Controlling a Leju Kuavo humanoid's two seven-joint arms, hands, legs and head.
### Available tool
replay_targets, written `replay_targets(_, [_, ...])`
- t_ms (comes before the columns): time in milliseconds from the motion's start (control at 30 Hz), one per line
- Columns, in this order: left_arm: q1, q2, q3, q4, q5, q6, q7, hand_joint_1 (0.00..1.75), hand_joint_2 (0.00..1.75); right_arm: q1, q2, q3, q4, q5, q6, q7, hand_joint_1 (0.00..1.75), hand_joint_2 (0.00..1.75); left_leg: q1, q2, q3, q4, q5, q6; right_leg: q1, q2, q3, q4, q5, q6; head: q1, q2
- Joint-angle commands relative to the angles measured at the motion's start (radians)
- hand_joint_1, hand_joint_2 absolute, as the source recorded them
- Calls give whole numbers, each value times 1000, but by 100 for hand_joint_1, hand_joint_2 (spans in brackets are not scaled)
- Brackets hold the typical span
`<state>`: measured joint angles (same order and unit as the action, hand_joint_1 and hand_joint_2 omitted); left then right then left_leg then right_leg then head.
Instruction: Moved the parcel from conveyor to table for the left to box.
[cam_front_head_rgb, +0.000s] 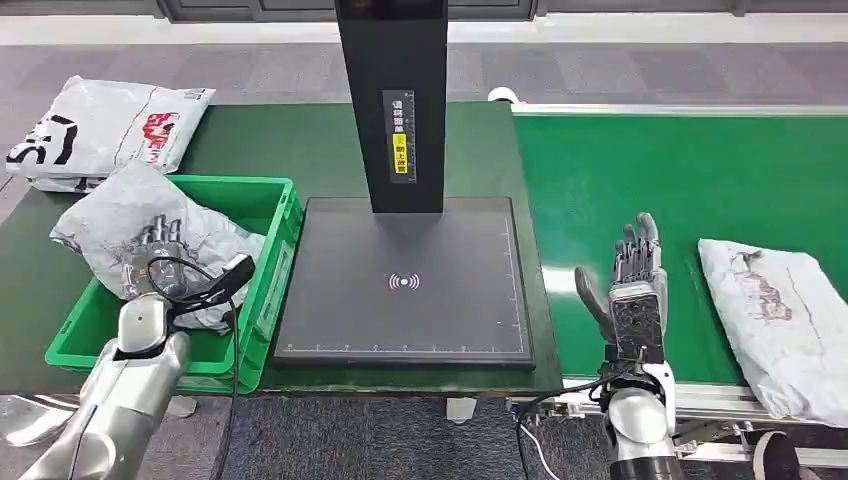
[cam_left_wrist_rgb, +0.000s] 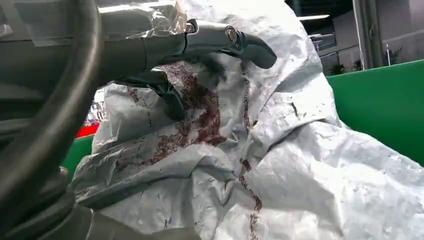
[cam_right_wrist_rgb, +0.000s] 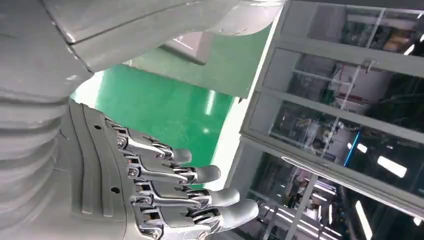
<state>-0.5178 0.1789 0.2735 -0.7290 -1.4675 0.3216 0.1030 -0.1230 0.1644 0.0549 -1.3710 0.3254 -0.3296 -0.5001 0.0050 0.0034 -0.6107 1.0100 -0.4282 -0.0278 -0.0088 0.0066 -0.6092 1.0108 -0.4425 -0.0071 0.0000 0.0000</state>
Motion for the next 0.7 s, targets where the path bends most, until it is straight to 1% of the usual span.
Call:
replay_targets(33, [-49,-38,18,117,84,73,-21,0,175,-9,3,-56,10,2,9,19,0,175,-1,-2,2,-1,0,1,-1,-2,2,-1,-1,1,0,0])
replay_targets(67, [-69,-37,27,132,102,110,-26,0,175,-8,4,-57,11,4,14,28,0,175,0,-3,2,-1,0,1,0,-3,3,-1,-1,1,0,0])
replay_targets(100, [-88,-47,65,125,169,166,-66,0,175,-9,6,-57,14,25,8,51,0,175,0,-4,3,-2,1,1,0,-4,4,-2,-1,1,0,0])
replay_targets(133, [-108,-49,77,133,211,188,-98,0,0,-9,10,-61,15,26,10,56,0,175,0,-4,1,0,0,1,0,-4,3,-1,-1,0,0,0])
replay_targets(167, [-125,-68,115,111,338,247,-228,0,0,-8,12,-65,17,28,9,68,0,175,1,-6,1,-1,1,1,1,-6,4,-2,-1,1,0,0])
replay_targets(200, [-137,-89,140,75,513,254,-413,0,0,-3,13,-68,15,28,9,68,0,175,1,-6,0,0,1,1,1,-6,2,-1,-1,1,0,0])
replay_targets(233, [-151,-107,163,52,591,267,-443,0,0,-3,15,-70,17,25,11,72,0,175,1,-6,-1,1,1,0,1,-6,1,0,-1,0,0,0])
replay_targets(267, [-149,-118,151,1,664,334,-504,0,0,-14,15,-65,33,25,13,72,0,175,1,-7,-1,0,1,1,1,-8,2,-1,-1,1,0,0])
replay_targets(300, [-142,-136,159,-67,701,377,-539,0,0,-28,19,-62,49,24,12,74,0,175,1,-10,-1,0,2,1,2,-10,3,-1,-1,1,0,0])
replay_targets(333, [-143,-150,168,-91,699,377,-542,0,0,-38,25,-61,57,26,7,77,0,175,1,-8,0,0,2,0,2,-9,4,-2,0,1,0,0])
replay_targets(367, [-142,-202,265,-181,643,377,-581,0,0,-58,25,-54,83,56,-3,118,0,175,1,-8,-1,1,2,0,1,-8,2,-1,0,1,0,0])
replay_targets(400, [-161,-240,332,-219,623,377,-642,0,175,-77,26,-51,103,55,-1,134,0,175,2,-9,-1,0,2,1,2,-9,3,-2,0,1,0,0])
replay_targets(433, [-133,-292,192,-257,831,261,-801,0,175,-122,4,-69,192,122,-93,204,0,175,2,-7,-2,2,2,0,2,-7,1,0,0,1,0,0])
replay_targets(467, [-129,-337,85,-223,844,294,-782,0,175,-155,-12,-87,260,103,-103,194,0,175,2,-7,-2,2,1,1,2,-7,1,-1,0,1,0,0])
replay_targets(500, [-117,-370,-56,-183,880,314,-724,0,175,-186,-31,-106,336,95,-114,174,0,175,1,-10,-2,0,3,0,2,-9,2,-2,1,1,0,0])
replay_targets(533, [-109,-369,-151,-146,910,345,-693,0,175,-198,-41,-118,378,95,-123,156,0,175,1,-16,0,-1,4,2,1,-15,6,-4,1,2,0,0])
replay_targets(567, [-99,-369,-223,-105,1035,293,-720,0,175,-199,-50,-128,407,97,-130,135,0,175,0,-11,2,-1,3,1,0,-11,4,-2,0,1,0,0])
replay_targets(600, [-98,-357,-269,-76,1087,329,-738,0,175,-197,-51,-134,416,91,-129,119,0,175,0,-12,3,-2,3,1,-1,-11,6,-4,1,2,0,0])
replay_targets(633, [-98,-345,-292,-67,1116,340,-747,0,175,-193,-49,-136,415,91,-129,114,0,175,-1,-15,3,-3,4,2,-1,-15,8,-6,1,3,0,0])
replay_targets(700, [-97,-320,-310,-66,1149,335,-753,0,175,-187,-45,-135,402,94,-130,115,0,175,-1,-13,1,-1,3,3,-2,-12,6,-2,0,2,0,0])
